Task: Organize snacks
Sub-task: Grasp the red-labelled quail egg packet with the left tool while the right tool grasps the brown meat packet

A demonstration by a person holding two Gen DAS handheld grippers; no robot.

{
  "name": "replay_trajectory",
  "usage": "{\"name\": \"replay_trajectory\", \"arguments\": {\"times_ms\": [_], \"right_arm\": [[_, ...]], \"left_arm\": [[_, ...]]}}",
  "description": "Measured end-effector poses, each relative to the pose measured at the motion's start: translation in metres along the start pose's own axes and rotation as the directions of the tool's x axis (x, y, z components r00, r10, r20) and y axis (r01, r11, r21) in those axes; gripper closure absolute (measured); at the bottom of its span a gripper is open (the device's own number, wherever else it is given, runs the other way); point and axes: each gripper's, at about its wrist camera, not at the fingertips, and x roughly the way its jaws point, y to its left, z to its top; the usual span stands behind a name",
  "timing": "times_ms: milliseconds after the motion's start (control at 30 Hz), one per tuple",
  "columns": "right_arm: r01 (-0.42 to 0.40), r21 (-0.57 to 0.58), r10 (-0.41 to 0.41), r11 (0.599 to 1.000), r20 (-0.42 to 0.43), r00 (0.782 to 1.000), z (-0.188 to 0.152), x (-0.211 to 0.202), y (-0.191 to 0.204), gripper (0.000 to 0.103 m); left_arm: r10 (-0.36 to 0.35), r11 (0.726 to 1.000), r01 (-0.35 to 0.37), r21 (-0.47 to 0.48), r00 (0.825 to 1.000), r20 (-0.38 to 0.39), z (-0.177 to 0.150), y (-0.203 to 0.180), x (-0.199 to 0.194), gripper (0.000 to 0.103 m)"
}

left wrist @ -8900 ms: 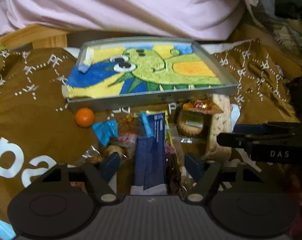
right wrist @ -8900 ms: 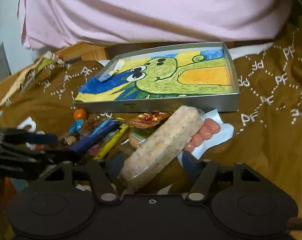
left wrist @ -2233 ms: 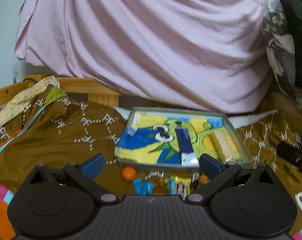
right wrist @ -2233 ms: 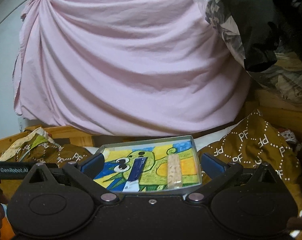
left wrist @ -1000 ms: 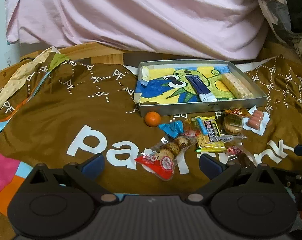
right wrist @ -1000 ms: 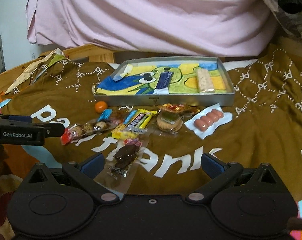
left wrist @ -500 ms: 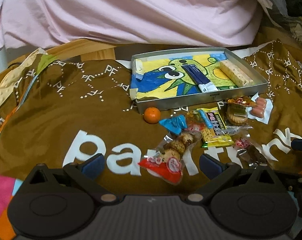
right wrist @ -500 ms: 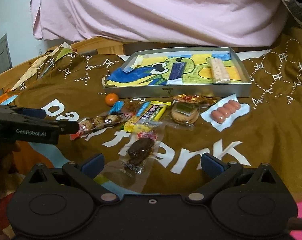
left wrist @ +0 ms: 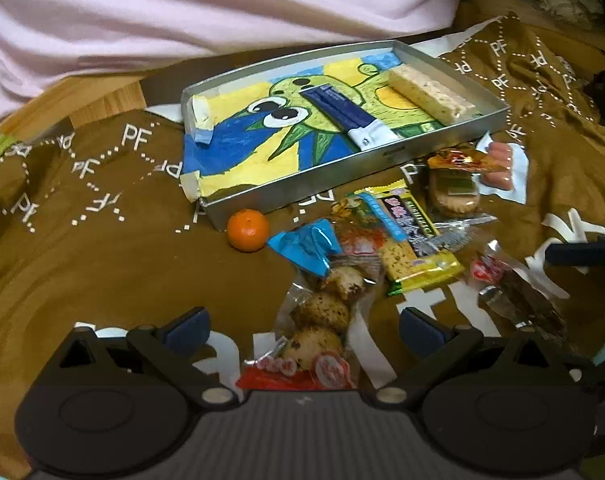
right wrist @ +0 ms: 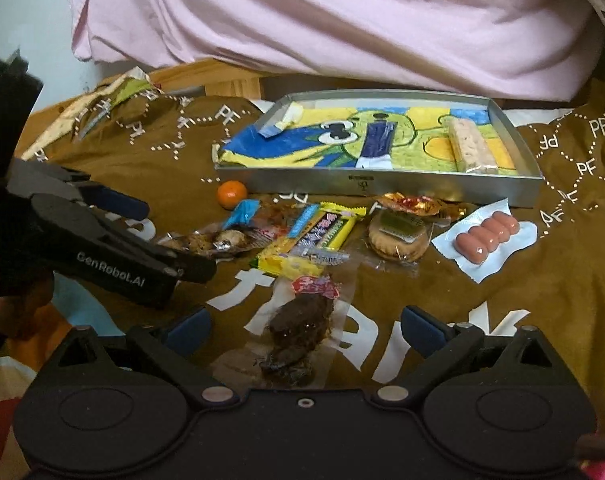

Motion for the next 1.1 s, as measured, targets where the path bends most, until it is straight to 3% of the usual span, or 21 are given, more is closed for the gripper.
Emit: {"name": "replay_trajectory", "arguments": {"times_ms": [233,333,500,700,1100], "right_arm": [[0.006,0.005,-0.006,1.000,-0.007,1.000,-0.002,0.006,0.001,0.023],[-0.013,0.013,0.013,1.000,-0.013,1.000,-0.003,0.007,0.000,0.029],[-0.031,0.014,0.032,0.999,-0.025,0.999,-0.004,0.008,0.002,0.043],[-0.028,0.011,0.029,1.000,-0.031,0.999,-0.004,0.007,0.003,0.054],[-0.010,-0.078,0.008,0.997,-0.024,1.000,-0.002,-0.008,0.010,0.057]], "left_arm": [[-0.029,0.999,0.028,-0.026,0.999,-0.028,-0.001,0.006,0.010,0.004],[-0.046,0.998,0.045,-0.044,0.998,-0.034,-0.001,0.008,0.009,0.014],[-0.046,0.999,0.045,-0.008,0.997,-0.067,0.002,-0.001,0.007,0.041],[-0.010,1.000,0.011,0.005,0.992,-0.125,0.010,-0.011,0.004,0.054],[-0.013,0.988,-0.020,-0.150,0.977,-0.213,0.012,-0.023,-0.022,0.059]]}}
